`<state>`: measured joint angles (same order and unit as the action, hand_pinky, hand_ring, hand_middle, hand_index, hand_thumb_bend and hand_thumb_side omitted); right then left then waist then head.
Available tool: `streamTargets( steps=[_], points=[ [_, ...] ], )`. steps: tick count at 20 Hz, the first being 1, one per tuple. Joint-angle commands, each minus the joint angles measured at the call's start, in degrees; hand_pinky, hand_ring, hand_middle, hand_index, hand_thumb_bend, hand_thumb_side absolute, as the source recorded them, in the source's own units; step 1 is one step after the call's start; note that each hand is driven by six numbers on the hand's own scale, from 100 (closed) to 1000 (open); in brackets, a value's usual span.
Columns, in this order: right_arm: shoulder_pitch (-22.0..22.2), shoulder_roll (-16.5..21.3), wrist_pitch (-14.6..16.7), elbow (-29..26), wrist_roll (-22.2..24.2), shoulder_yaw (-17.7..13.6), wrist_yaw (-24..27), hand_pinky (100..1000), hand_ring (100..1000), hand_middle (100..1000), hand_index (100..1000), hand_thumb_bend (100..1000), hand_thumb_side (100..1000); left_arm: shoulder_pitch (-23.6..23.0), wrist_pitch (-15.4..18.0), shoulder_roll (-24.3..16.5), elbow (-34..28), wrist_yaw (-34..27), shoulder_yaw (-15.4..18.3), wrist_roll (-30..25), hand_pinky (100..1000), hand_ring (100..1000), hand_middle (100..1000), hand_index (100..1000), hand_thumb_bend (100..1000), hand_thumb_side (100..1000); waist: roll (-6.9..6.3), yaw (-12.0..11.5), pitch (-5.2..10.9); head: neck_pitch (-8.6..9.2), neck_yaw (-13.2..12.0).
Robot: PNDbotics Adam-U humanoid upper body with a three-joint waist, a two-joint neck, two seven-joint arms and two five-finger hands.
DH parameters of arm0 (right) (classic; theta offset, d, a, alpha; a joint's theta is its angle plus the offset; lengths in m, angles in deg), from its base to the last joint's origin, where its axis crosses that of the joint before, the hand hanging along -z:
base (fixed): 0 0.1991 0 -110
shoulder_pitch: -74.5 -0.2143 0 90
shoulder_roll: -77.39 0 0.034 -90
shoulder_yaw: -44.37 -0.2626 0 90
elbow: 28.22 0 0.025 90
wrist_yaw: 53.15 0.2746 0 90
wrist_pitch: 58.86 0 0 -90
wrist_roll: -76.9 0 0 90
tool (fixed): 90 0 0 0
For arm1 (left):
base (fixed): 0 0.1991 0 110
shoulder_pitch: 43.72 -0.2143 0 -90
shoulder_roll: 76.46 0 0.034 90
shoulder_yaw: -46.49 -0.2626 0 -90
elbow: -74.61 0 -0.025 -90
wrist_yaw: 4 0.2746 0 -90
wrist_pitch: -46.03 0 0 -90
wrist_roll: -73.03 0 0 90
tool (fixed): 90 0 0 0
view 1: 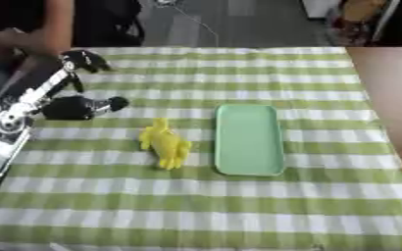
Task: Pick up objects on the table and place them in the box.
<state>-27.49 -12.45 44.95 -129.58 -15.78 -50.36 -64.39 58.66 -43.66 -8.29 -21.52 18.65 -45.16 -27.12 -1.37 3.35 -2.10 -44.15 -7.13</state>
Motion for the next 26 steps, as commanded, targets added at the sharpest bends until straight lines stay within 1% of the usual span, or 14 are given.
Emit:
streamTargets(
  steps=[1,2,5,9,13,17,18,19,23,24,26],
  points=[
    [-0.4,1.2,0.0,-1.2,0.2,-0.1,0.0,696,761,783,893,100,798,2.5,0.0,-2.8,-0.7,1.5,-1.1,-2.3,561,752,812,810,785,713,-0.06,0.1,0.78,0.04,-0.6],
    [-0.4,1.2,0.0,-1.2,0.2,0.0,0.0,696,761,783,893,100,799,3.5,0.1,-3.1,-0.6,2.1,-1.9,-3.3,678,761,805,816,823,734,-0.06,0.2,0.82,0.04,-0.7],
    [-0.4,1.2,0.0,-1.1,0.3,0.1,0.1,696,761,783,893,100,799,8.1,1.0,-3.7,0.8,4.2,-5.5,-7.6,718,770,803,820,823,732,-0.05,0.3,0.92,0.04,-1.0],
    [-0.5,1.2,0.1,-1.1,0.5,0.2,0.1,696,762,783,893,100,799,13.8,2.6,-3.1,4.1,5.4,-10.4,-12.8,723,774,803,822,818,720,-0.02,0.5,0.85,0.04,-1.2],
    [-0.6,1.2,0.1,-1.1,0.5,0.3,0.1,696,761,783,893,100,799,17.3,4.3,-1.6,6.9,5.7,-13.2,-16.0,709,772,798,820,820,716,-0.02,0.7,0.78,0.04,-1.2],
    [-0.6,1.2,0.1,-1.1,0.6,0.3,0.1,696,761,783,893,100,800,18.8,5.2,-0.7,8.7,5.7,-14.5,-17.3,706,772,799,820,821,713,-0.06,0.7,0.8,0.04,-1.1],
    [-0.6,1.2,0.1,-1.1,0.5,0.3,0.2,696,761,783,893,100,798,19.0,5.4,-0.6,9.0,5.6,-14.7,-17.5,705,773,797,820,852,685,-0.06,0.7,0.81,0.04,-1.1],
    [-0.6,1.2,0.1,-1.1,0.6,0.3,0.2,696,761,783,893,100,800,19.1,5.5,-0.6,9.3,5.5,-14.9,-17.8,706,773,799,820,821,711,-0.07,0.7,0.83,0.04,-1.1],
    [-0.6,1.1,0.1,-1.1,0.6,0.4,0.1,696,761,783,893,100,800,19.4,6.0,-0.4,10.3,5.6,-15.7,-18.5,699,772,799,820,821,708,-0.08,0.7,0.81,0.04,-1.2],
    [-0.6,1.1,0.1,-1.1,0.6,0.4,0.1,696,761,783,893,100,798,19.3,6.1,-0.3,10.5,5.7,-15.8,-18.6,698,772,798,820,825,695,-0.07,0.7,0.79,0.04,-1.2],
    [-0.7,1.1,0.1,-1.1,0.7,0.4,0.1,696,761,783,893,100,800,19.3,6.2,-0.1,11.1,5.8,-16.0,-18.8,695,768,797,820,824,704,-0.05,0.7,0.75,0.04,-1.2]
  ],
)
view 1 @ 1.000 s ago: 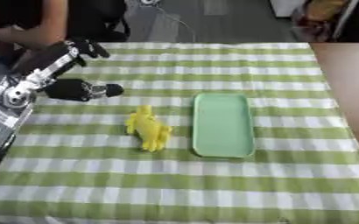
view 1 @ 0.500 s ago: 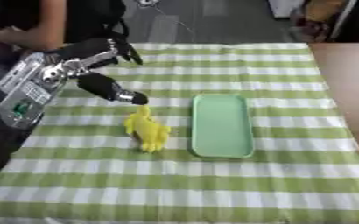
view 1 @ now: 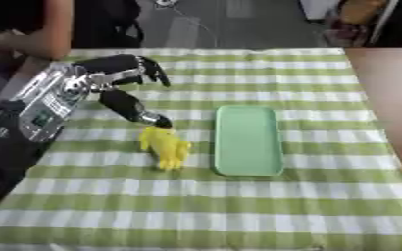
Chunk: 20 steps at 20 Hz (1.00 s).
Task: Pick up objects on the table and place them in the box.
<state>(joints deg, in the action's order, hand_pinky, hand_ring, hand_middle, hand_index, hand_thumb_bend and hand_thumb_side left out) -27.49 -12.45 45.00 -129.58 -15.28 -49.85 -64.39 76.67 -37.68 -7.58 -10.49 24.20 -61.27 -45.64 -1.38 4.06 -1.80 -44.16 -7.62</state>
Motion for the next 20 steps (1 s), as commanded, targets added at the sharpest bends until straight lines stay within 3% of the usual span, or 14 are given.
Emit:
streamTargets(
  steps=[1,20],
  points=[
    [-0.7,1.1,0.1,-1.1,0.2,-0.1,0.2,696,761,783,893,100,800,1.3,0.3,-0.7,0.4,0.4,-0.1,-0.5,695,768,794,820,823,703,-0.03,0.0,0.44,0.04,-0.7],
    [-0.7,0.9,0.2,-1.1,0.4,0.0,0.3,696,762,784,893,100,800,3.6,3.3,4.0,7.3,4.2,-3.2,-2.6,687,742,778,818,822,692,0.07,0.2,0.37,0.04,-0.9]
  ],
)
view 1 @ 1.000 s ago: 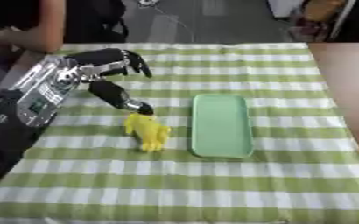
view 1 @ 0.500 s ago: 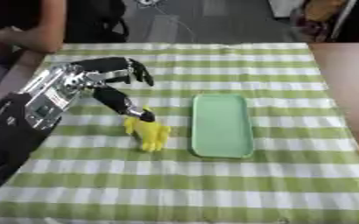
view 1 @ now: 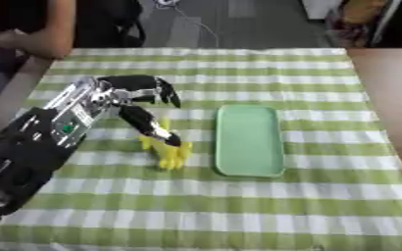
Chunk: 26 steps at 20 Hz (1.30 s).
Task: Pick up objects on the table and place them in the box.
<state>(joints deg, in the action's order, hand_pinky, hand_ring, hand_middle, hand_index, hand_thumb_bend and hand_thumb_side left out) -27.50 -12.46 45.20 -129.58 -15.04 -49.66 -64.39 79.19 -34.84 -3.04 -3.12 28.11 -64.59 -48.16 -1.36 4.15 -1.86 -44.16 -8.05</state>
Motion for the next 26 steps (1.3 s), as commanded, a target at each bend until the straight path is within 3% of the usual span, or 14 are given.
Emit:
streamTargets(
  steps=[1,26],
  points=[
    [-0.7,0.9,0.0,-1.1,0.1,-0.2,0.3,696,761,783,893,100,800,1.1,0.5,-0.5,0.0,0.3,0.1,-0.1,685,740,777,818,823,692,0.05,0.1,0.41,0.05,-0.5],
    [-0.7,0.8,0.0,-1.1,0.1,-0.3,0.3,696,761,784,894,100,800,0.1,2.4,1.7,4.9,3.1,-0.7,-0.9,666,698,742,809,819,679,0.07,0.2,0.14,0.05,-0.5]
  ],
)
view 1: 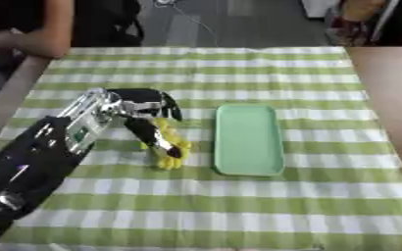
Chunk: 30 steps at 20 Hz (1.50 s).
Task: Pick up objects on the table and place them in the box.
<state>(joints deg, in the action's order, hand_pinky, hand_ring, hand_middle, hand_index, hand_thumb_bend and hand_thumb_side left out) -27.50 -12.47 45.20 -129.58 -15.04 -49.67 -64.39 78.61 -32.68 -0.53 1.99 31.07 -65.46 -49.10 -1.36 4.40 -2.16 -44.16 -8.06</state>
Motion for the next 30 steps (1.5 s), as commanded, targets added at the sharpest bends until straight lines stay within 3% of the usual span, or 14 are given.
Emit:
streamTargets(
  steps=[1,15,18,25,30],
  points=[
    [-0.7,0.8,0.0,-1.1,0.1,-0.3,0.3,696,761,784,894,100,800,0.7,0.2,-0.7,0.0,0.1,0.2,0.1,665,697,741,809,818,679,0.07,0.0,0.43,0.05,-0.5],
    [-0.9,0.8,0.1,-1.1,0.2,-0.2,0.4,696,762,784,894,100,800,1.0,1.0,0.8,1.9,0.9,-0.3,-0.3,619,619,678,773,797,670,0.09,0.0,0.35,0.05,-0.5],
    [-1.0,0.8,0.1,-1.1,0.2,-0.2,0.4,696,762,784,894,100,800,1.1,1.2,1.0,2.3,1.0,-0.4,-0.7,552,552,612,736,780,664,0.08,0.0,0.32,0.05,-0.5],
    [-1.1,0.9,0.1,-1.2,0.3,-0.1,0.5,696,761,784,894,100,800,1.1,1.6,1.7,3.9,1.9,-0.7,-2.4,483,494,557,702,744,649,0.1,0.1,0.26,0.05,-0.5],
    [-1.2,0.9,0.1,-1.2,0.3,-0.1,0.5,696,761,784,893,100,799,0.9,1.8,1.8,4.7,2.8,-0.6,-2.8,309,377,463,603,693,631,0.06,0.2,0.24,0.05,-0.5]
  ],
)
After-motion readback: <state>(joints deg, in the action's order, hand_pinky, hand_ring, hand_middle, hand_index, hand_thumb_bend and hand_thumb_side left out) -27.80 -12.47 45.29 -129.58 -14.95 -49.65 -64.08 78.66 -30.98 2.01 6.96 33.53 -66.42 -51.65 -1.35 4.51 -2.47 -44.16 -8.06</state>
